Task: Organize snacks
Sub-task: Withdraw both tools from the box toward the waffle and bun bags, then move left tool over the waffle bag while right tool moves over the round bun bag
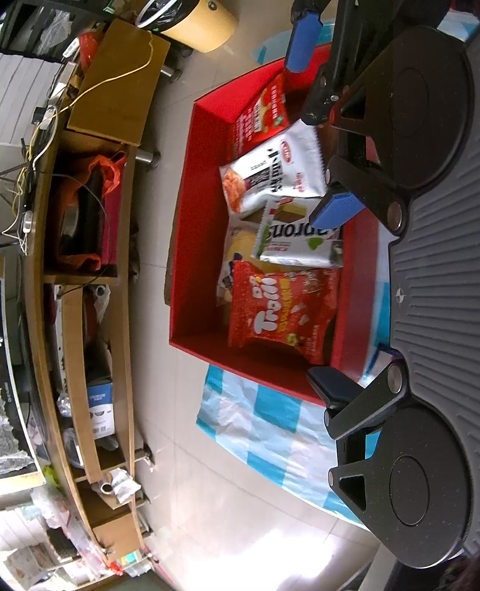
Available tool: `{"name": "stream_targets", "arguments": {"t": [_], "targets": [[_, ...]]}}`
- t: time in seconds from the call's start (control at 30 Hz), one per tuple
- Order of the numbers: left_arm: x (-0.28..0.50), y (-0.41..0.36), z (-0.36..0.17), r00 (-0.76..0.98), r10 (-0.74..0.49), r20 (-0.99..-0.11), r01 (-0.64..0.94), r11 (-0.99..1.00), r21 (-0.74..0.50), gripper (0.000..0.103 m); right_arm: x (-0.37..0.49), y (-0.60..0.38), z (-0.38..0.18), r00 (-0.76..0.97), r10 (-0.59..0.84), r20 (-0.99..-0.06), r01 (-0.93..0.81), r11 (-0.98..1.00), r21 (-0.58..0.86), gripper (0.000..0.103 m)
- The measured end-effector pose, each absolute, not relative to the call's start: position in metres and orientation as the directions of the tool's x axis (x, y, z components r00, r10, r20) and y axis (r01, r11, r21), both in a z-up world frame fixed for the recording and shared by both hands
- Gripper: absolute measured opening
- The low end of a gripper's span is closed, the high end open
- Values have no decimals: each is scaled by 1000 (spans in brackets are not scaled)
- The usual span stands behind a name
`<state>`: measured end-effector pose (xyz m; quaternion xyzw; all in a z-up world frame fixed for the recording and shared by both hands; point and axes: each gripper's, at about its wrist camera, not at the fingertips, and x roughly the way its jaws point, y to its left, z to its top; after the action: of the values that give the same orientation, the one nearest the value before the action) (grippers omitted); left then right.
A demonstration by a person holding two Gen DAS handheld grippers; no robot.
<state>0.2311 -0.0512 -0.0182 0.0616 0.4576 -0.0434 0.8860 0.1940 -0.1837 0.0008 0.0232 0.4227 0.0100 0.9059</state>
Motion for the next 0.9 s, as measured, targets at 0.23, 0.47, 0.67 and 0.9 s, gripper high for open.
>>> {"name": "stream_targets", "arguments": {"t": [0.23, 0.47, 0.67, 0.9], "targets": [[208, -48, -21, 562, -30, -827, 168, 983, 78, 87, 167, -187, 5, 641, 31, -767, 9, 999, 47, 49], [190, -44, -34, 509, -45, -860, 186, 981, 59, 87, 145, -186, -4, 606, 26, -795, 2, 999, 34, 49], [182, -44, -47, 462, -56, -885, 191, 981, 38, 88, 129, -189, -7, 586, 41, -810, 6, 998, 55, 51], [190, -48, -73, 382, -51, -923, 162, 987, 13, 90, 126, -195, -10, 574, 46, -818, 10, 998, 63, 51]]}}
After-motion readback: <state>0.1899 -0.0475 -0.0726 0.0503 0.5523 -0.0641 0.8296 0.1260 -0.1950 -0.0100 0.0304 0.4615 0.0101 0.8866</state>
